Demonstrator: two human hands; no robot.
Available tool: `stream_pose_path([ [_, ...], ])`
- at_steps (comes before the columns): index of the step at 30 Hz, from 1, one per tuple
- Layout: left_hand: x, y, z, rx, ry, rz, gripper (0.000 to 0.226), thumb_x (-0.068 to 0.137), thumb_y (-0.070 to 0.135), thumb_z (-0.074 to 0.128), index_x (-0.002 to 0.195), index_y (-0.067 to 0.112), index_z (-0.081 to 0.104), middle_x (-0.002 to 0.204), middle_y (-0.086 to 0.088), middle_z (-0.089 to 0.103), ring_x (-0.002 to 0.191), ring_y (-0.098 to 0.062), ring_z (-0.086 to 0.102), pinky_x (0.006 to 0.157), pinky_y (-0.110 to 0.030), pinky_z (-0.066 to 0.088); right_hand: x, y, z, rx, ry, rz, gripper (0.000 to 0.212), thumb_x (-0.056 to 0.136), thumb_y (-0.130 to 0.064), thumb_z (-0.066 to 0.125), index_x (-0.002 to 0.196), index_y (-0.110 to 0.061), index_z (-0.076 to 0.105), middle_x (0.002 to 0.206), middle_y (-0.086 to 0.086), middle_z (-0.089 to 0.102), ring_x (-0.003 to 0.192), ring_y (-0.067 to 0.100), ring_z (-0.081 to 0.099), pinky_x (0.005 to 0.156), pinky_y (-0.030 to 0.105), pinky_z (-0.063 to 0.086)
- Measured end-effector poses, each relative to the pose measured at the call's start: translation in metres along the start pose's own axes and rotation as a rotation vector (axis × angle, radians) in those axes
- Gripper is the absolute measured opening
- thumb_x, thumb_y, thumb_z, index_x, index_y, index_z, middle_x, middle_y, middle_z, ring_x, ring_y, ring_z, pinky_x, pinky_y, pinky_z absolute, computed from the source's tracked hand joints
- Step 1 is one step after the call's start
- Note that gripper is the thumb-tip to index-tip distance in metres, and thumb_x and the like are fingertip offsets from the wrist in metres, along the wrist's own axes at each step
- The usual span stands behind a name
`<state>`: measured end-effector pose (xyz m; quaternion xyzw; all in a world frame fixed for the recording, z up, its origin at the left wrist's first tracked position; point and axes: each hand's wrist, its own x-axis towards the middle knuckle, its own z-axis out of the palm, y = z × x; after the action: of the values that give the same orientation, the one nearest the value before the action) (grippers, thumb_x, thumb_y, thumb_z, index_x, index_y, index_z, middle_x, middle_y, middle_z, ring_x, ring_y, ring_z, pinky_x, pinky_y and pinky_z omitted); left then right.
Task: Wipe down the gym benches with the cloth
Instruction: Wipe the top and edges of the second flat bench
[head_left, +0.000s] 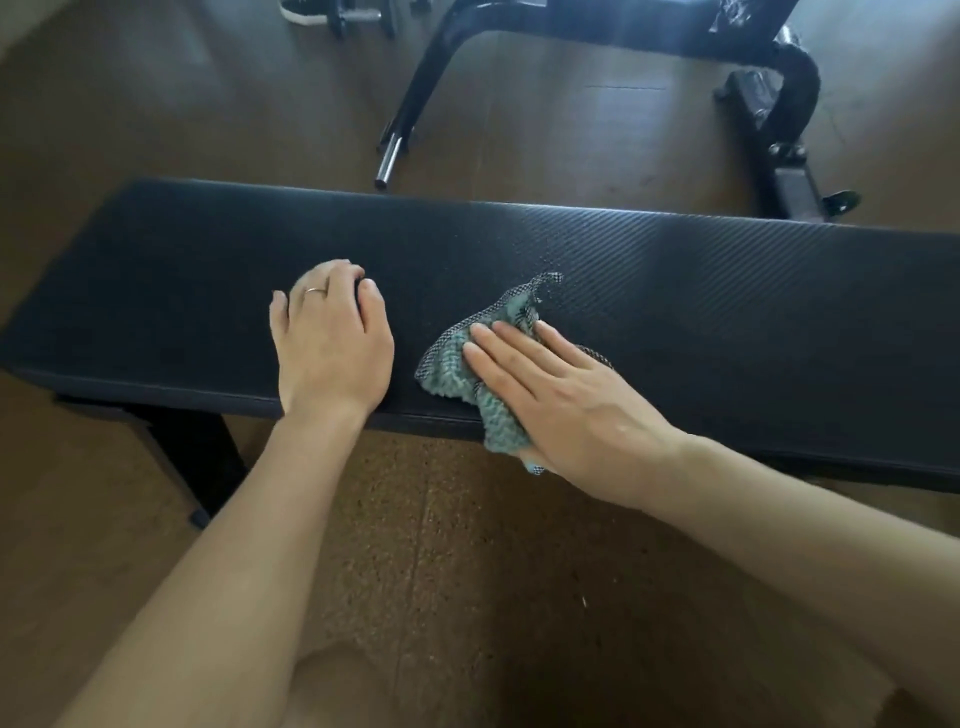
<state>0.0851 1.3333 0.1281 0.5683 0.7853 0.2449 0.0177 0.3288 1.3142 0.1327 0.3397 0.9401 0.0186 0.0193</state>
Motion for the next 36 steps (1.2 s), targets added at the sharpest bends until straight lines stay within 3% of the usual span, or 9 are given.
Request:
stream_pose_path([
  [4,-0.006,0.000,-0.004,0.011,-0.036,0.020,0.044,0.106,0.033,0.030,0.138,0.014,0.054,0.152,-0.002,0.047,0.147,-0.019,0.034,0.127,-0.046,0.011,-0.029,0.004,-0.003,0.072,-0.063,0.050,0.075,0.105,-0.052,0.025,0.166,-0.020,-0.002,0.173,-0.001,-0.003,0.160,0.015,-0.006,0.130,0.039,0.002],
  [10,-0.008,0.004,-0.004,0.021,-0.039,0.016,0.041,0.107,0.029,0.031,0.138,0.013,0.053,0.152,-0.004,0.047,0.148,-0.022,0.032,0.127,-0.047,0.012,-0.082,0.011,-0.010,0.067,-0.121,0.247,0.074,0.105,-0.053,0.026,0.166,-0.017,0.005,0.174,0.002,0.006,0.160,0.017,0.003,0.126,0.043,0.014],
  [17,-0.009,0.005,0.000,0.035,-0.014,0.037,0.045,0.105,0.030,0.025,0.135,0.011,0.054,0.148,-0.007,0.051,0.146,-0.025,0.036,0.125,-0.051,0.018,-0.003,-0.011,-0.017,0.237,-0.157,0.222,0.070,0.108,-0.058,0.016,0.164,-0.025,-0.011,0.171,-0.008,-0.018,0.154,0.006,-0.024,0.127,0.037,-0.011],
  [26,-0.010,0.001,-0.003,0.048,-0.031,0.038,0.041,0.106,0.028,0.030,0.137,0.013,0.053,0.151,-0.005,0.049,0.148,-0.022,0.033,0.126,-0.048,0.016,0.117,0.032,-0.018,0.278,-0.193,0.443,0.072,0.107,-0.058,0.013,0.164,-0.021,-0.010,0.173,-0.003,-0.015,0.157,0.011,-0.017,0.128,0.039,-0.012],
  [36,-0.011,0.009,-0.001,0.065,-0.044,0.000,0.041,0.107,0.029,0.032,0.138,0.012,0.052,0.153,-0.006,0.047,0.149,-0.024,0.031,0.126,-0.047,0.015,0.023,-0.031,-0.024,0.329,-0.150,0.341,0.071,0.105,-0.060,0.007,0.163,-0.025,-0.013,0.169,-0.006,-0.024,0.152,0.008,-0.031,0.125,0.038,-0.017],
])
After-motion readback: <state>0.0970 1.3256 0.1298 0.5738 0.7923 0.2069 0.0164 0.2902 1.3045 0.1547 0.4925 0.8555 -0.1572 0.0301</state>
